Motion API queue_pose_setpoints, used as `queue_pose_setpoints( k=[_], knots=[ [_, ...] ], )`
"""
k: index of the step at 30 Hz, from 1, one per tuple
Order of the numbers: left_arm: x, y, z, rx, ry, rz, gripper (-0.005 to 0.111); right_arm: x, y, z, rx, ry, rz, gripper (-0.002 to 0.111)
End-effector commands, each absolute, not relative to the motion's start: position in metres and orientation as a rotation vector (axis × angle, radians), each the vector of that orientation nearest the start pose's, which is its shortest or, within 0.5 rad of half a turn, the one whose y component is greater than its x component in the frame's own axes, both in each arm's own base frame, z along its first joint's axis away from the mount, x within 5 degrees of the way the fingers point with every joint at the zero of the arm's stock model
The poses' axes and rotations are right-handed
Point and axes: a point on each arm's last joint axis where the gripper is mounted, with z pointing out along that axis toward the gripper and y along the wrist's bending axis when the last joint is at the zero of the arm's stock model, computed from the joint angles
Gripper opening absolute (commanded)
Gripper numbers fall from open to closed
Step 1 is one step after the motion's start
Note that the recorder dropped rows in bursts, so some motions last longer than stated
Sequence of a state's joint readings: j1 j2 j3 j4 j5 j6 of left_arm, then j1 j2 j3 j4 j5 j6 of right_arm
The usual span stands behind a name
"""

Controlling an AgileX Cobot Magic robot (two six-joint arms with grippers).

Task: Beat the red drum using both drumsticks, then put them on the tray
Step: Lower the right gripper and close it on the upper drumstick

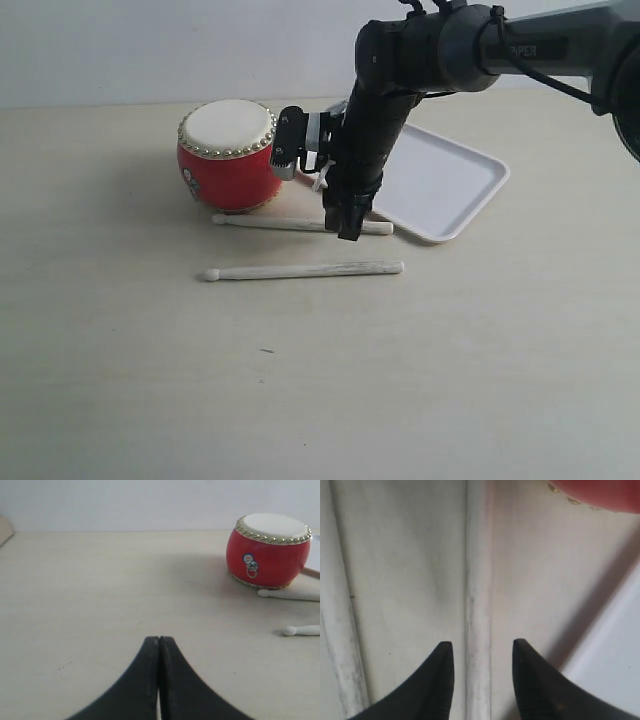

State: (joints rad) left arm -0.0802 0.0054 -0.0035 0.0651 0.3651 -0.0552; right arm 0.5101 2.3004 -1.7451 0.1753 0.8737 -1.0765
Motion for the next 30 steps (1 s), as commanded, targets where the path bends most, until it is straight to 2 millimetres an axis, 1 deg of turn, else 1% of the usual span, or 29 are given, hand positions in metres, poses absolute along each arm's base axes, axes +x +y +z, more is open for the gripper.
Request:
queue_pose_setpoints(
  k=[1, 6, 13, 16, 19, 20, 23, 24, 27, 29, 30],
  knots=[
    [0.053, -0.002, 0.181, 0.059, 1.836, -0.032, 0.0, 0.409, 0.243, 0.129, -1.919, 2.102, 0.094, 0.041],
    [0.053, -0.002, 0.181, 0.059, 1.836, -0.032, 0.0, 0.409, 0.243, 0.128, -1.922, 2.105, 0.096, 0.042],
    [0.053, -0.002, 0.181, 0.059, 1.836, -0.032, 0.0, 0.408, 0.241, 0.111, -1.949, 2.157, 0.095, 0.042],
    [0.053, -0.002, 0.181, 0.059, 1.836, -0.032, 0.0, 0.408, 0.241, 0.11, -1.95, 2.159, 0.096, 0.041],
    [0.053, -0.002, 0.181, 0.059, 1.836, -0.032, 0.0, 0.408, 0.241, 0.11, -1.95, 2.159, 0.096, 0.034],
    [0.053, -0.002, 0.181, 0.059, 1.836, -0.032, 0.0, 0.408, 0.24, 0.11, -1.951, 2.16, 0.096, 0.03],
    [0.053, -0.002, 0.181, 0.059, 1.836, -0.032, 0.0, 0.408, 0.24, 0.11, -1.955, 2.157, 0.096, 0.011],
    [0.053, -0.002, 0.181, 0.059, 1.836, -0.032, 0.0, 0.408, 0.24, 0.11, -1.979, 2.133, 0.092, 0.0],
    [0.053, -0.002, 0.181, 0.059, 1.836, -0.032, 0.0, 0.408, 0.24, 0.113, -1.986, 2.119, 0.086, 0.0],
    [0.053, -0.002, 0.181, 0.059, 1.836, -0.032, 0.0, 0.408, 0.24, 0.12, -2.003, 2.088, 0.078, 0.0],
    [0.053, -0.002, 0.181, 0.059, 1.836, -0.032, 0.0, 0.406, 0.24, 0.128, -2.031, 2.064, 0.086, 0.0]
  ],
)
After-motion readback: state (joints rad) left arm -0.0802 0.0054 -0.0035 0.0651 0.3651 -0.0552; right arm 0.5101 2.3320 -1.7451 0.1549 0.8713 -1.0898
